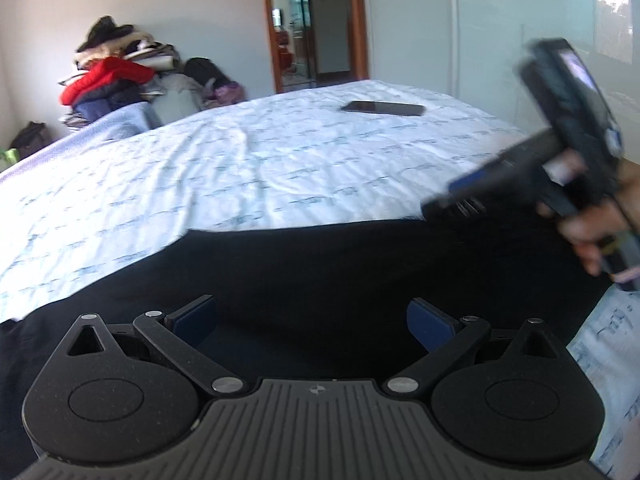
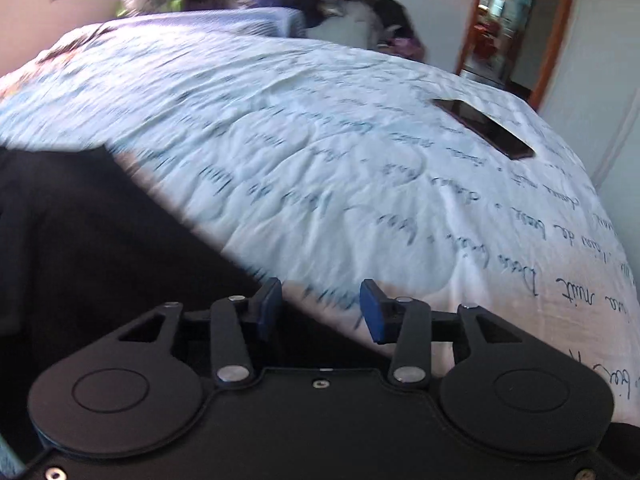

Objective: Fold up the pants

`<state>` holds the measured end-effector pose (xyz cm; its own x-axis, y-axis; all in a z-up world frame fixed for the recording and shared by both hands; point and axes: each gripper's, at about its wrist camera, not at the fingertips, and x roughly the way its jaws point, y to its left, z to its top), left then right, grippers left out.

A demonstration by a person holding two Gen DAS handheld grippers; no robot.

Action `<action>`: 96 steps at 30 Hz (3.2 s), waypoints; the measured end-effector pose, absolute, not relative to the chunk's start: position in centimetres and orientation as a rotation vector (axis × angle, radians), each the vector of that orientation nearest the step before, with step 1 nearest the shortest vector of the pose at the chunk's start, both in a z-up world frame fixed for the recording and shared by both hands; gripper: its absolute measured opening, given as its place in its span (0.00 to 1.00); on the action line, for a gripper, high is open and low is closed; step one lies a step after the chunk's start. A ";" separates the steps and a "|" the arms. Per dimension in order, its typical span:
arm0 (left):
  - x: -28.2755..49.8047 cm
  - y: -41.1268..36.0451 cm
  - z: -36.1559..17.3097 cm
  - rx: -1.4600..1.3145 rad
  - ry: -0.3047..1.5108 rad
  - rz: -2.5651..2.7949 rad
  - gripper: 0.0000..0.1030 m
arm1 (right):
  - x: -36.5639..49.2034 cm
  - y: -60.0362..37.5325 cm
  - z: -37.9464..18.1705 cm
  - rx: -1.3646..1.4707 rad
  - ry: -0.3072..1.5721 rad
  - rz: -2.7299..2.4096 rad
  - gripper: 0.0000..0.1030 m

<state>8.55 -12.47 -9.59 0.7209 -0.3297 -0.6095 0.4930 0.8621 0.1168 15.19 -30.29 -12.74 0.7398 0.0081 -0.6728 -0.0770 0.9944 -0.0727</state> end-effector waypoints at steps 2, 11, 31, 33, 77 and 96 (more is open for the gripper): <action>8.8 -13.1 -9.7 0.294 0.611 -0.477 0.99 | 13.7 -30.7 -11.6 -0.079 0.691 0.047 0.33; 14.0 -14.8 -11.0 0.265 0.725 -0.519 1.00 | 6.9 -34.5 -12.5 -0.135 0.820 0.041 0.33; 10.1 -27.2 -13.1 0.311 0.713 -0.672 0.99 | 2.9 -47.2 -14.0 0.191 0.734 -0.173 0.42; 9.6 -27.5 -12.5 0.298 0.709 -0.674 0.98 | 3.3 -47.6 -13.7 0.231 0.691 -0.202 0.41; 11.4 -3.0 -9.9 0.248 0.785 -0.132 0.99 | 16.0 -16.4 -12.5 -0.383 0.654 0.481 0.66; 7.1 7.1 1.7 0.076 0.622 0.084 0.99 | 8.7 -12.2 -12.0 -0.378 0.601 0.536 0.70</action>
<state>7.12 7.11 1.73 0.8093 0.1010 -0.5786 -0.0555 0.9938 0.0959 8.68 -12.16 -12.01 0.6968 0.3615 -0.6195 -0.5739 0.7991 -0.1792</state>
